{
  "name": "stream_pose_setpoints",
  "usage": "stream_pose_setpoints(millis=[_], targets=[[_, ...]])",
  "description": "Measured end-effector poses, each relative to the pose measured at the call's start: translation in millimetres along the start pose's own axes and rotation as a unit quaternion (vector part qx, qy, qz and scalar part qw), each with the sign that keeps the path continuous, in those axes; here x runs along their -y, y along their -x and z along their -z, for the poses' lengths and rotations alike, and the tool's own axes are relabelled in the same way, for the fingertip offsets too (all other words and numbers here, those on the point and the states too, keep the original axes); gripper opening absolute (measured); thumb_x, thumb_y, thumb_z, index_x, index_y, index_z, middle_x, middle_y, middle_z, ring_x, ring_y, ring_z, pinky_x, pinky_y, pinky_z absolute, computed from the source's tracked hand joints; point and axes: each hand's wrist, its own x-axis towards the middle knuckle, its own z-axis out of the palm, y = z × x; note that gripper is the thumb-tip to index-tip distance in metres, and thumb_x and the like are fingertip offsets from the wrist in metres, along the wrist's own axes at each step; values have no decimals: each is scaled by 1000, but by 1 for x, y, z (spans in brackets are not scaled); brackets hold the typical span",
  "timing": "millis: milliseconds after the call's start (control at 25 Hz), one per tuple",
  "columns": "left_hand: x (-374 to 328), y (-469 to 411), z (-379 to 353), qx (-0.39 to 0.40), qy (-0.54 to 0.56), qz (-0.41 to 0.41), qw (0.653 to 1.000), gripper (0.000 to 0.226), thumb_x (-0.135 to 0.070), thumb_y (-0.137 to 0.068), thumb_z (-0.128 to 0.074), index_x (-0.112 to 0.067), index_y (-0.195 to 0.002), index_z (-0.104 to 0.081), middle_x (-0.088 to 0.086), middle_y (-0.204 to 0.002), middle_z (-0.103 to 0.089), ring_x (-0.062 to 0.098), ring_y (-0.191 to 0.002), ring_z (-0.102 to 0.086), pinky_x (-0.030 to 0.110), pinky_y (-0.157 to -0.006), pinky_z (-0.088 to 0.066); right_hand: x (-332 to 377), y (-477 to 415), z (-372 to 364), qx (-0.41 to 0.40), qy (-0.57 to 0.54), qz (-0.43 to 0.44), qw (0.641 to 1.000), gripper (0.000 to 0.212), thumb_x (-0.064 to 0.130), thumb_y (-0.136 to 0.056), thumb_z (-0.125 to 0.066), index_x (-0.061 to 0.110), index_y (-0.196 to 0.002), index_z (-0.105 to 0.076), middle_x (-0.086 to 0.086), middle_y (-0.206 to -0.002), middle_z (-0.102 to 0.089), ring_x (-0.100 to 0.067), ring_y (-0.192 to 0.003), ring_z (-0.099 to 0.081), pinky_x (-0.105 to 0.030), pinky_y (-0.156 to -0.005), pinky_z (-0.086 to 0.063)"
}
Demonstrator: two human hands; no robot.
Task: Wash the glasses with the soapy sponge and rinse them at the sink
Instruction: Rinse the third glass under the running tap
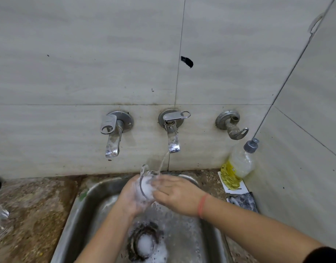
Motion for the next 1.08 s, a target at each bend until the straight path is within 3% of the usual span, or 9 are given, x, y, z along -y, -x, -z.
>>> stream_pose_setpoints(millis=[160,240,360,480,600,680,800,880,1080], targets=[[11,-8,-8,7,103,-78,992,21,-20,-89,-42,-7,-82,-57,7,-63,-56,18,-53,-57,23,-46,-51,21,-18,-2,-72,-60,-152,984,3,9,-79,-59,11,-78,-59,-5,-65,-62,-25,-65,-58,-34,-85,-48],[16,-16,-6,-14,93,-125,988,25,-14,-92,-39,-7,-78,-59,6,-60,-56,18,-51,-58,22,-46,-51,33,-23,1,-56,-121,-210,969,8,15,-86,-54,11,-86,-61,-6,-68,-63,-26,-64,-56,-37,-76,-49],[7,-2,-5,54,44,-20,997,6,-3,-76,-63,0,-75,-58,9,-59,-53,19,-47,-56,23,-39,-49,11,-4,4,8,18,-43,999,10,11,-85,-58,15,-92,-63,0,-73,-65,-19,-71,-58,-31,-90,-43],[6,8,0,121,30,5,992,29,-5,-63,-81,2,-84,-63,11,-69,-58,20,-58,-60,28,-48,-54,0,-6,4,-27,25,-14,999,11,0,-77,-59,12,-75,-59,-3,-67,-61,-22,-66,-57,-34,-92,-45],[20,-2,1,79,102,-72,989,30,-25,-89,-54,-1,-80,-69,11,-70,-65,21,-61,-66,26,-52,-56,39,-30,2,-82,-70,-198,974,5,9,-73,-58,11,-72,-62,-6,-62,-62,-25,-61,-56,-33,-73,-49],[22,-8,0,30,112,-105,988,40,-20,-94,-41,-1,-71,-68,12,-64,-64,22,-56,-66,25,-50,-55,42,-33,5,-50,-127,-242,961,14,17,-84,-53,10,-81,-65,-10,-68,-65,-29,-66,-58,-38,-79,-48],[12,-7,7,-4,43,-33,999,30,-18,-92,-41,1,-82,-63,12,-69,-60,24,-55,-61,27,-46,-52,10,-8,8,0,-8,-34,999,27,29,-97,-44,14,-89,-65,-4,-78,-67,-23,-76,-61,-33,-106,-36],[8,-6,11,-7,19,10,1000,28,-23,-88,-48,0,-92,-64,13,-79,-60,25,-66,-61,31,-53,-53,-7,0,9,12,13,18,1000,28,28,-98,-45,13,-82,-63,-3,-77,-66,-23,-76,-61,-36,-104,-40],[21,-12,2,-5,104,-68,992,26,-19,-91,-48,2,-91,-64,15,-71,-65,24,-60,-66,27,-52,-57,31,-27,12,55,-148,-246,956,27,27,-91,-38,14,-85,-60,-9,-76,-65,-28,-72,-56,-39,-77,-49]])
